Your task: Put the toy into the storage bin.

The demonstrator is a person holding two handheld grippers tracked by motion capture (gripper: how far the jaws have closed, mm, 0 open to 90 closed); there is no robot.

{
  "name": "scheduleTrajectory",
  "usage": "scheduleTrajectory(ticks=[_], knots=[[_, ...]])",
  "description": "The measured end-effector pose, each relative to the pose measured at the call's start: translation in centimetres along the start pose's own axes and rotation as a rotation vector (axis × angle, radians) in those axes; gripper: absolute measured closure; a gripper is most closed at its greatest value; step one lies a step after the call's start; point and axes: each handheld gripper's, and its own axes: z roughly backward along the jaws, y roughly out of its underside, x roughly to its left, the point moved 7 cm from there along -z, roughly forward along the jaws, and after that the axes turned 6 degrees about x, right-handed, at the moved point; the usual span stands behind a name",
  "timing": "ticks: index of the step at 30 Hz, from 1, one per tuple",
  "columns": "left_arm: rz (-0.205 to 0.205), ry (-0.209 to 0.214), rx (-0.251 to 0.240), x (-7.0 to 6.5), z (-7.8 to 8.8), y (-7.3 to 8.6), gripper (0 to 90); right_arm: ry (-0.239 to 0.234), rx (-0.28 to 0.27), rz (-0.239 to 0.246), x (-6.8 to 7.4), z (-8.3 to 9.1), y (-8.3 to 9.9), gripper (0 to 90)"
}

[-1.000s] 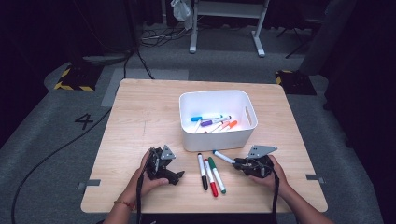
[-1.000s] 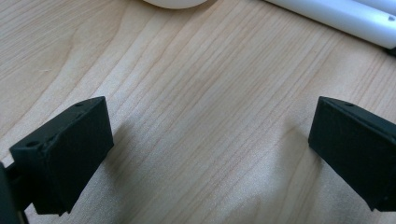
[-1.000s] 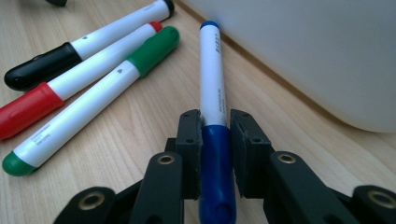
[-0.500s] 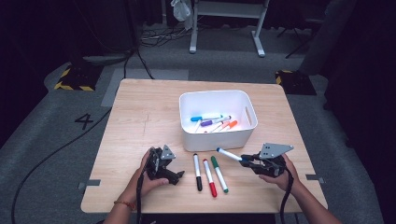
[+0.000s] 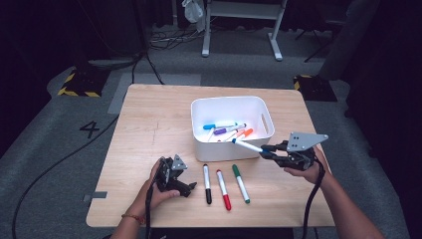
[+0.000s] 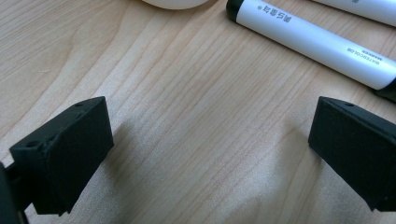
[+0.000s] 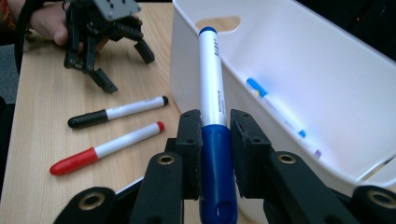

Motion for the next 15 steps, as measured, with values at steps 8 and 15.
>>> scheduleTrajectory(ticks=[8, 15], knots=[[-0.001, 0.0, -0.001, 0.0, 0.0, 0.0, 0.0, 0.012, 0.004, 0.026, -2.8, -0.7, -3.2, 75.0], [0.001, 0.0, -0.002, 0.0, 0.0, 0.0, 0.0, -0.001, 0.069, 0.037, -4.9, -3.0, -4.3, 75.0]])
